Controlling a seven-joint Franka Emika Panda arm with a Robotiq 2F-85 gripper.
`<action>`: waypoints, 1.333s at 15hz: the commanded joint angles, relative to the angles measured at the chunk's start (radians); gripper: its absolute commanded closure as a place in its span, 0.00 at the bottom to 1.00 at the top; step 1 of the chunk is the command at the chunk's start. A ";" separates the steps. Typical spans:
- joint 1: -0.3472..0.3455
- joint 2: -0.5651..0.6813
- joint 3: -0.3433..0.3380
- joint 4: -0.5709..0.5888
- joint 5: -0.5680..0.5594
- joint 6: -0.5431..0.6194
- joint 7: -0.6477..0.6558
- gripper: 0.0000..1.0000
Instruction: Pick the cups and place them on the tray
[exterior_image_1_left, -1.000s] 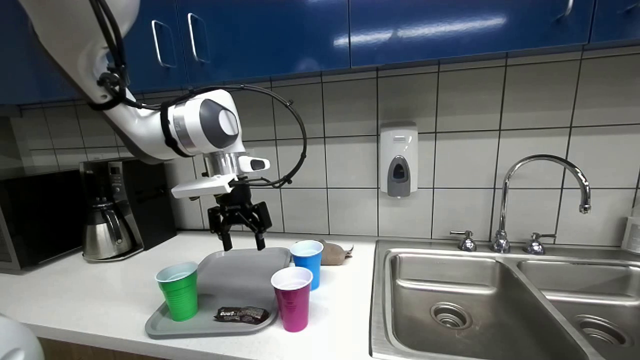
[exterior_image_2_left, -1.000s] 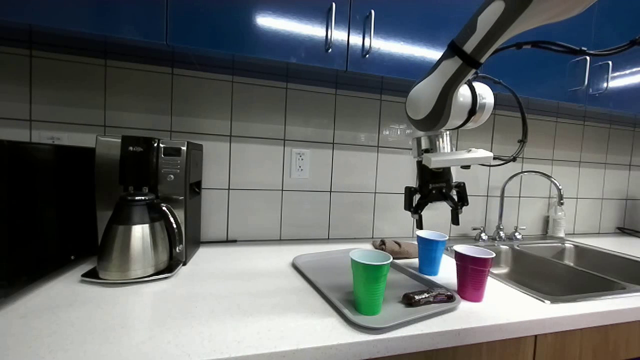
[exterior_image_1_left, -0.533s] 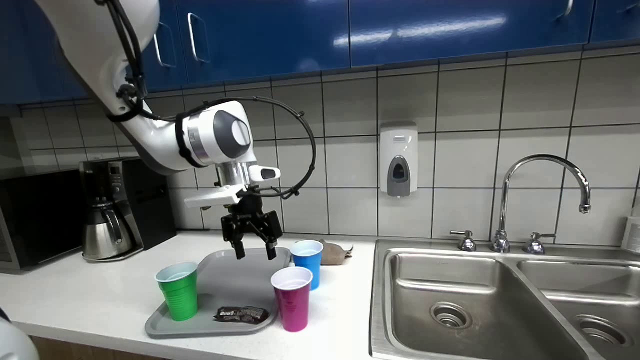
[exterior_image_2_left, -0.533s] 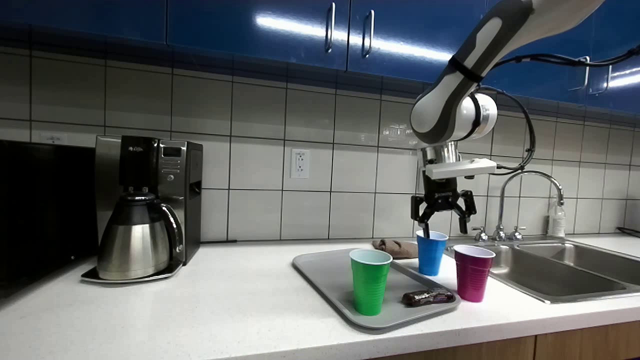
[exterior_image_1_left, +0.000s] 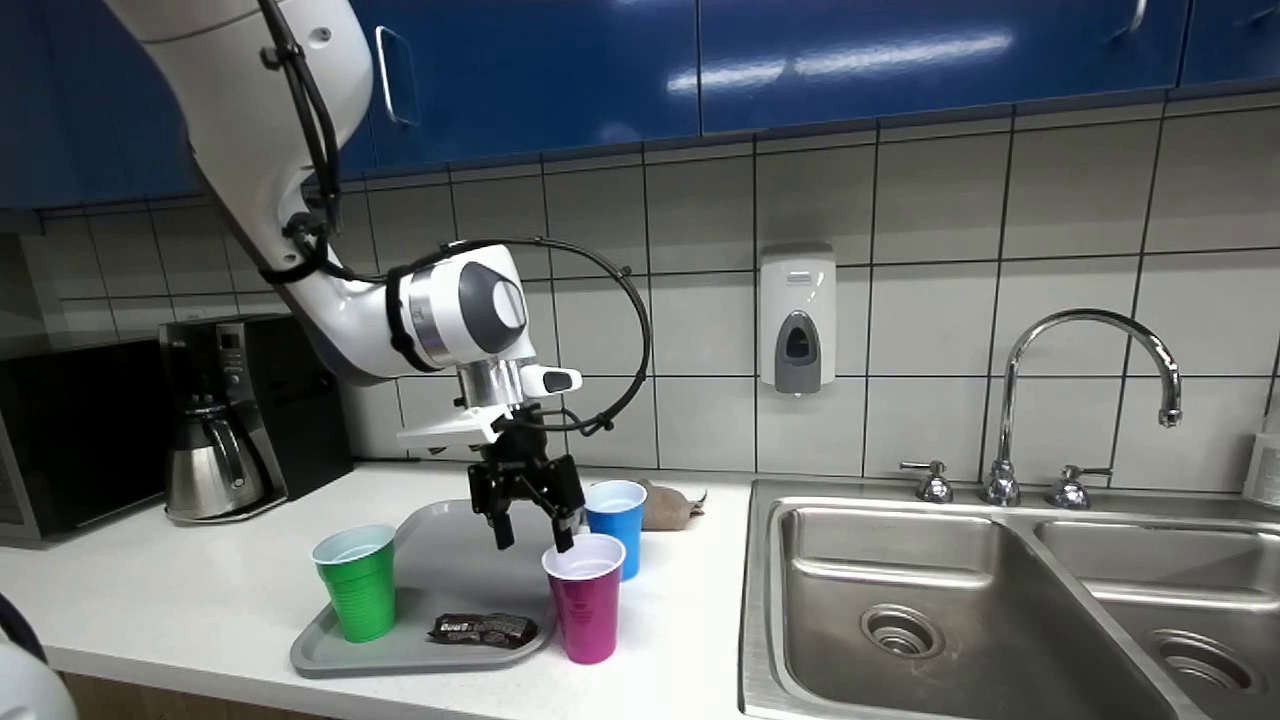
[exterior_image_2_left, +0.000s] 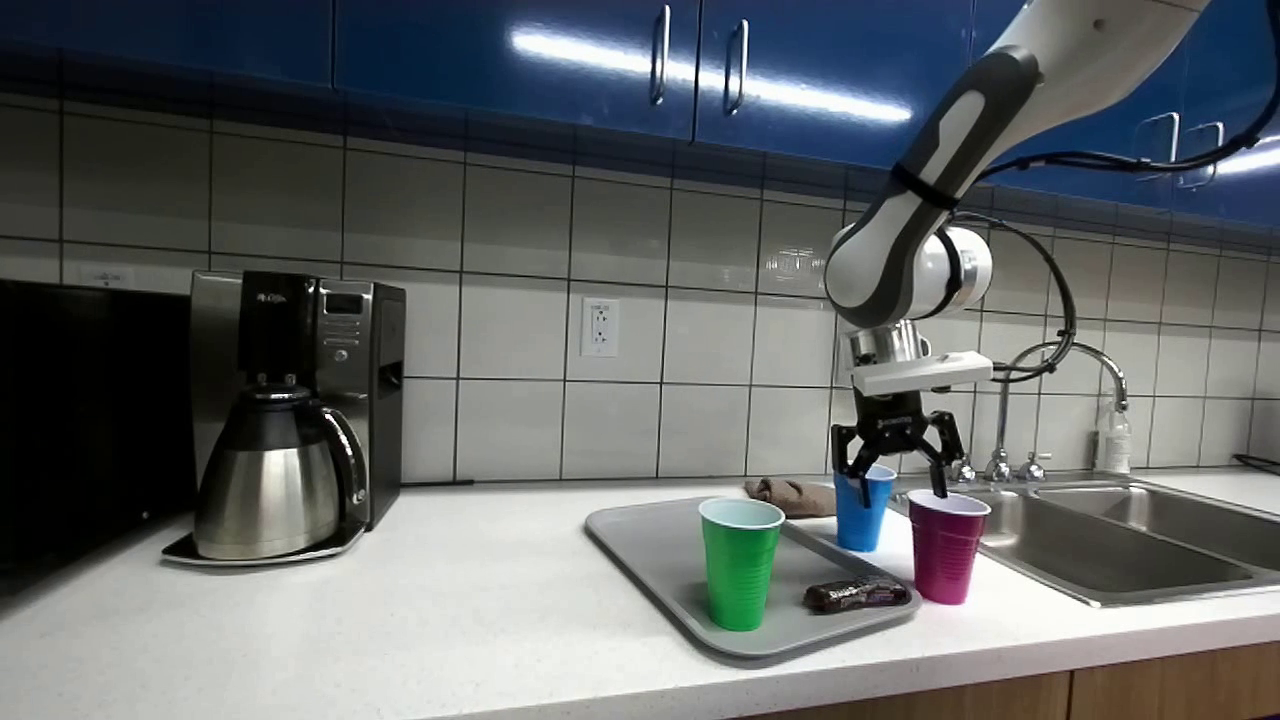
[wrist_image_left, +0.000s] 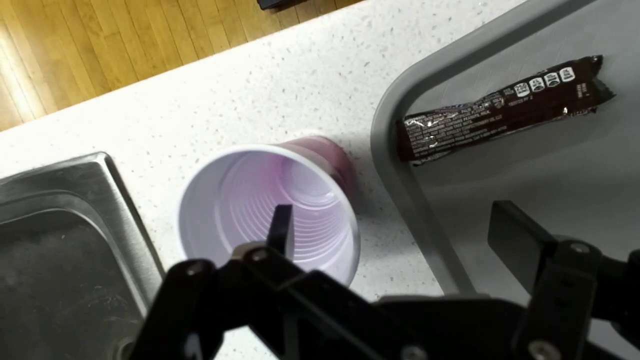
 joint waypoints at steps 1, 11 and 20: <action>-0.004 0.042 -0.015 0.036 -0.033 0.009 0.042 0.00; 0.003 0.101 -0.056 0.080 -0.047 0.009 0.082 0.00; 0.007 0.111 -0.070 0.089 -0.051 0.007 0.092 0.67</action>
